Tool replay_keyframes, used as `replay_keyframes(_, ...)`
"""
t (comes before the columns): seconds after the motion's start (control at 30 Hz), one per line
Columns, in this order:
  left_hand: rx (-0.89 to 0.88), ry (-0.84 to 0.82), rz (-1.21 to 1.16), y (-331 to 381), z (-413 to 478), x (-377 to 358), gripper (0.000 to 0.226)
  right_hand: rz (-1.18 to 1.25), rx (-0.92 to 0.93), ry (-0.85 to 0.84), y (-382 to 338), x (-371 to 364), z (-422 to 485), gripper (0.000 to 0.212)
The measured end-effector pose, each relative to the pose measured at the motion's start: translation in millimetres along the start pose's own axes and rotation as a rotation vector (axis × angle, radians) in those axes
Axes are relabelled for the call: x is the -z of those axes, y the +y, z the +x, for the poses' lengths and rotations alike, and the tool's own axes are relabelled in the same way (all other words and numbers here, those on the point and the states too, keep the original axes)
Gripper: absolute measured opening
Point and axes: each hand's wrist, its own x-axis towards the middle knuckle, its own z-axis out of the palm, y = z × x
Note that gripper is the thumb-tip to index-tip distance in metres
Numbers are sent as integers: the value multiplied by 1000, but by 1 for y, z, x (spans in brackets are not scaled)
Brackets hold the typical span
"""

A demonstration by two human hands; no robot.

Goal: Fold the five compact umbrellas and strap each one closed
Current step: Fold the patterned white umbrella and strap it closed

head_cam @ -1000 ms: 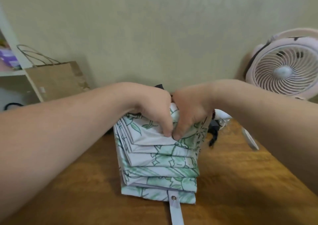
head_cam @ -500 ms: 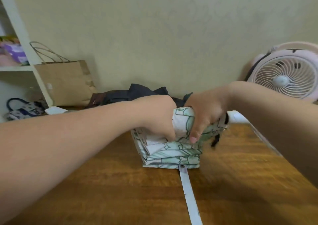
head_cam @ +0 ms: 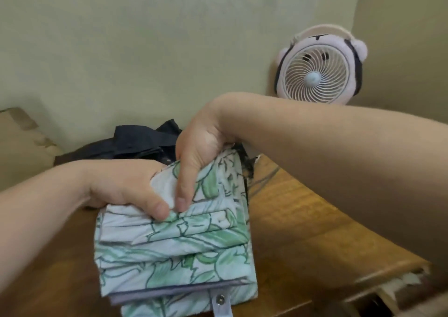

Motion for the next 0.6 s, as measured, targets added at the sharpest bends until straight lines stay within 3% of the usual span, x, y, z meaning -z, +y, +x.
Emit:
replay_keyframes(0.07, -48, 76, 21, -6, 2, -4, 88, -187, 54, 260, -6, -3, -9, 57)
replay_keyframes(0.17, -68, 294, 13, -11, -1, -20, 83, -314, 256, 997, -3, -6, -41, 44)
replay_keyframes(0.27, -143, 647, -61, -22, 8, -39, 83, 5, 727, 1694, 27, -12, -68, 19)
replay_keyframes(0.33, -218, 939, -170, -31, 21, -49, 80, 167, 877, 1908, 49, -22, -62, 17)
replay_keyframes(0.37, -243, 1060, -232, -36, 29, -52, 83, 224, 870, 1894, 59, -25, -50, 19)
replay_keyframes(0.43, -332, 1213, -304, -46, 43, -54, 90, 409, 848, 1607, 71, -29, -25, 24)
replay_keyframes(0.53, -450, 1281, -283, -50, 58, -57, 85, 600, 753, 978, 85, -28, 2, 57)
replay_keyframes(0.6, -506, 1251, -284, -49, 64, -59, 83, 516, 705, 808, 85, -30, 12, 66)
